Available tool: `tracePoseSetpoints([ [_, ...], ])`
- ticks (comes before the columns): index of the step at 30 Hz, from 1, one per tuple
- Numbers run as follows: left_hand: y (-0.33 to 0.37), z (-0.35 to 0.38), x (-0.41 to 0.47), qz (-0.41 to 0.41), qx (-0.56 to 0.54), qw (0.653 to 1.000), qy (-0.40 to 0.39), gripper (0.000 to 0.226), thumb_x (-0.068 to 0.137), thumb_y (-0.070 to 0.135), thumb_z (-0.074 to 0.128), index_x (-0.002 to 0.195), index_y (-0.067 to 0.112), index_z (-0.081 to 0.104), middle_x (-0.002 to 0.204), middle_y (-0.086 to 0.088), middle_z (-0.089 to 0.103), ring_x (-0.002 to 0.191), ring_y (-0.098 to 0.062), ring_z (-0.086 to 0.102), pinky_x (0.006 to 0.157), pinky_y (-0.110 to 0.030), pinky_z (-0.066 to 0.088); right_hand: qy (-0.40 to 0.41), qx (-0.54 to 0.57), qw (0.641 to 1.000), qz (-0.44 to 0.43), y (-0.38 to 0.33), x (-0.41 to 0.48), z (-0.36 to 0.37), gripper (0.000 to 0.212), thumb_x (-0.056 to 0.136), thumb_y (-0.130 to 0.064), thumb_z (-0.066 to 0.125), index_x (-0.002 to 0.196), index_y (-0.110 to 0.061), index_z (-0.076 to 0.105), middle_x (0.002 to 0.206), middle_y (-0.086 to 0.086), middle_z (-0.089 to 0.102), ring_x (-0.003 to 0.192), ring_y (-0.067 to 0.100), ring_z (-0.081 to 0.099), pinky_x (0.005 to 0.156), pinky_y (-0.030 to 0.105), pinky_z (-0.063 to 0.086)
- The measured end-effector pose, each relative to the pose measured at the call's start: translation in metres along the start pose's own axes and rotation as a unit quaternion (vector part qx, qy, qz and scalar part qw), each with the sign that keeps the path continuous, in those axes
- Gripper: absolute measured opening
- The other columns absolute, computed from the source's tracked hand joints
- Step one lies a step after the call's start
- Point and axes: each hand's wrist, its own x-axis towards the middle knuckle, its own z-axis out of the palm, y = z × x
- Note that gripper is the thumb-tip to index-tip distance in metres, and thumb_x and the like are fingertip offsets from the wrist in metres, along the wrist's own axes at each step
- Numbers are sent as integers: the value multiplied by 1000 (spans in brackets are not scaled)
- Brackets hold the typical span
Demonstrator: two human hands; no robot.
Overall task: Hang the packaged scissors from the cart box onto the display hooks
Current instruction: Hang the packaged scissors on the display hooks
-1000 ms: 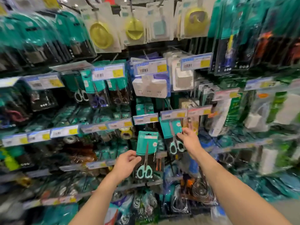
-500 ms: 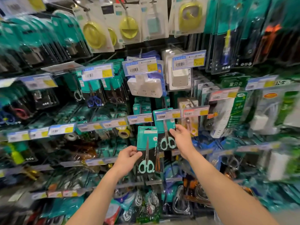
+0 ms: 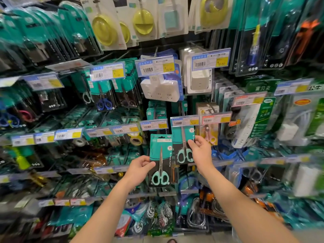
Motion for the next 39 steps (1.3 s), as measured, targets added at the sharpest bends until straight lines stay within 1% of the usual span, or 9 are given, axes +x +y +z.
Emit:
tracePoseSetpoints([
  [7, -16, -5, 3, -19, -23, 1000, -9, 11, 99, 25, 66, 107, 19, 71, 73, 3, 73, 63, -4, 61, 72, -31, 46, 20, 21, 1000, 1, 7, -4, 8, 15, 100, -13, 60, 113, -14, 67, 113, 1, 74, 107, 16, 70, 97, 40, 56],
  [9, -19, -9, 4, -24, -34, 999, -13, 12, 98, 28, 67, 106, 20, 72, 88, -15, 75, 73, -15, 65, 76, -38, 49, 35, 25, 999, 6, 8, -4, 9, 24, 100, -15, 61, 123, -10, 63, 121, 4, 70, 114, 19, 66, 100, 37, 53],
  [12, -24, -14, 7, -29, -52, 998, -24, 14, 95, 36, 68, 103, 26, 73, 98, -24, 72, 81, -26, 64, 75, -41, 51, 39, 24, 999, 2, 4, -6, 7, 13, 101, -11, 59, 113, -15, 60, 109, -4, 70, 101, 9, 66, 82, 13, 50],
  [14, -24, -16, 8, -32, -65, 997, -30, 11, 97, 33, 68, 103, 26, 73, 88, -19, 63, 77, -22, 52, 69, -35, 44, 39, 12, 999, -5, 3, -5, 7, 11, 101, -11, 58, 110, -16, 60, 101, -13, 67, 94, -2, 63, 75, 9, 48],
  [16, -23, -16, 9, -33, -74, 996, -33, 11, 100, 27, 66, 106, 20, 72, 88, -11, 57, 77, -21, 46, 68, -33, 40, 41, 4, 999, -15, 4, -5, 6, 11, 101, -12, 59, 110, -9, 64, 103, -6, 73, 96, 7, 69, 82, 22, 55],
  [23, -20, -16, 10, -27, -84, 996, -32, 13, 100, 24, 65, 109, 17, 71, 99, -22, 72, 84, -20, 58, 75, -35, 47, 40, 2, 999, -23, 5, -6, 2, 16, 100, -10, 59, 113, -12, 68, 110, 0, 76, 103, 15, 72, 92, 39, 58],
  [29, -20, -15, 11, -22, -86, 996, -30, 10, 100, 20, 65, 108, 16, 71, 79, 4, 72, 74, -10, 62, 75, -34, 49, 39, -31, 998, -35, 1, -7, 2, 14, 100, -11, 57, 109, -13, 67, 101, -4, 77, 92, 23, 73, 78, 40, 59],
  [36, -26, -14, 15, -16, -88, 995, -45, 11, 100, 20, 66, 107, 17, 72, 83, -5, 71, 77, -14, 61, 77, -32, 50, 39, -26, 998, -33, -1, -8, 4, 13, 101, -10, 56, 105, -18, 66, 105, -6, 75, 89, -2, 71, 76, 21, 58],
  [39, -26, -14, 14, -12, -92, 995, -49, 11, 100, 19, 66, 107, 16, 72, 84, -5, 73, 78, -14, 62, 79, -35, 50, 41, -40, 998, -30, -1, -7, 2, 13, 101, -11, 56, 106, -17, 66, 103, -6, 75, 91, 7, 72, 78, 30, 59],
])
